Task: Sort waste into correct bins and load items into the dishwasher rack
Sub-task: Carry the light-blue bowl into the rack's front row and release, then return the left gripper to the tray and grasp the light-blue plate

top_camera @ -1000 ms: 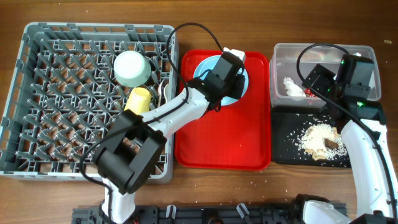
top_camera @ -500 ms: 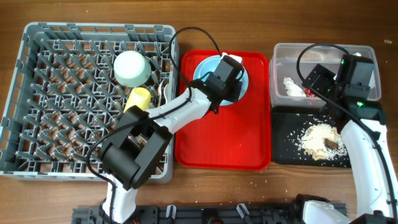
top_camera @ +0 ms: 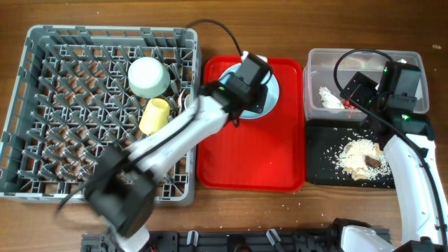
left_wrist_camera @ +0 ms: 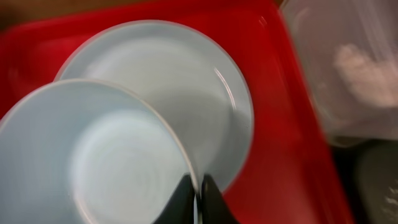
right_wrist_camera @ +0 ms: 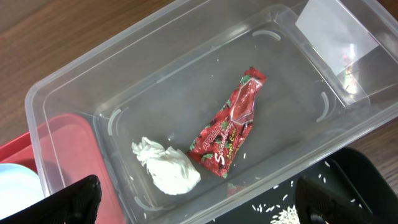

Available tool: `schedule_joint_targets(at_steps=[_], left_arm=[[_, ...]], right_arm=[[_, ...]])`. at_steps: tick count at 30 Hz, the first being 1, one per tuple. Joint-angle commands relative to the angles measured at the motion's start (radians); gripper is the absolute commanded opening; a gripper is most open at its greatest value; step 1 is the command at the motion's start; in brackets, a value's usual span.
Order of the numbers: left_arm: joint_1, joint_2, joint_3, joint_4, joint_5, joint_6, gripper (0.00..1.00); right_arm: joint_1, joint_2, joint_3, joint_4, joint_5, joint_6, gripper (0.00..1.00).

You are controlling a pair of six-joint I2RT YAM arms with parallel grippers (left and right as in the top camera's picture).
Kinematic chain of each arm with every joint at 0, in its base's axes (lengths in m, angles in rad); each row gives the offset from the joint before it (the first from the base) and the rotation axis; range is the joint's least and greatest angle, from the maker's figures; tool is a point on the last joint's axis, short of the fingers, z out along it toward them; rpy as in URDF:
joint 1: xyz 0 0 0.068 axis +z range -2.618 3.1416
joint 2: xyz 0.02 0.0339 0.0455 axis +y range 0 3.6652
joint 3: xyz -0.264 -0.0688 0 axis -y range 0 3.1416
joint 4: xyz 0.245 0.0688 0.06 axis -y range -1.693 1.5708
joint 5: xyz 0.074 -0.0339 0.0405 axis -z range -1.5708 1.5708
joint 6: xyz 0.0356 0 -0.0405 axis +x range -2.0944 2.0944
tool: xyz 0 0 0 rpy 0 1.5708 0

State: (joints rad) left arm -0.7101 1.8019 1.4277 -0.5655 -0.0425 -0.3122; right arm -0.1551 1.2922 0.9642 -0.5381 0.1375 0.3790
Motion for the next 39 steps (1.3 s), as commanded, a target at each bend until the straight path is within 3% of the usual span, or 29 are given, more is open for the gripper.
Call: schedule_joint_targets(at_steps=[1,3,5,7,9,12,19,26,27,28,31,36,37,39], left_arm=[[0.072,-0.346,0.082,-0.258,0.235,-0.067,0.04],[0.224,-0.489,0.082,-0.513,0.486,-0.06,0.04],[0.38,-0.534,0.081,-0.708,0.735,0.061,0.04],[0.563,-0.533,0.052,-0.909,1.048,0.315,0.04],[0.665,-0.525,-0.034,-0.999,1.23,0.474,0.04],[0.756,-0.525,-0.209,-0.954,1.257,0.519,0.04],[1.104,-0.458,-0.684,-0.617,1.294,0.518,0.04],[1.213,-0.402,-0.69,-0.583,1.226,0.513,0.06],[1.233,-0.403,-0.675,-0.595,1.218,0.514,0.11],[1.254,-0.403,-0.645,-0.619,1.202,0.514,1.0],[1.288,-0.403,-0.481,-0.719,1.068,0.514,1.0],[1.254,-0.498,-0.336,-0.811,1.061,0.502,1.0],[1.234,-0.529,-0.336,-0.796,1.048,0.472,0.99],[1.141,-0.624,-0.336,-0.669,0.892,0.28,1.0]], right_arm=[[0.0,0.005,0.017,0.0,-0.009,-0.01,1.0],[0.0,0.005,0.017,0.0,-0.009,-0.011,1.0],[0.0,0.005,0.017,0.0,-0.009,-0.011,1.0],[0.0,0.005,0.017,0.0,-0.009,-0.011,1.0],[0.0,0.005,0.017,0.0,-0.008,-0.011,1.0],[0.0,0.005,0.017,0.0,-0.009,-0.011,1.0],[0.0,0.005,0.017,0.001,-0.008,-0.011,1.0],[0.0,0.005,0.017,0.0,-0.009,-0.011,1.0],[0.0,0.005,0.017,0.0,-0.009,-0.011,1.0],[0.0,0.005,0.017,0.0,-0.008,-0.01,1.0],[0.0,0.005,0.017,0.0,-0.009,-0.011,1.0],[0.0,0.005,0.017,0.0,-0.009,-0.011,1.0],[0.0,0.005,0.017,0.0,-0.009,-0.01,1.0],[0.0,0.005,0.017,0.001,-0.009,-0.011,1.0]])
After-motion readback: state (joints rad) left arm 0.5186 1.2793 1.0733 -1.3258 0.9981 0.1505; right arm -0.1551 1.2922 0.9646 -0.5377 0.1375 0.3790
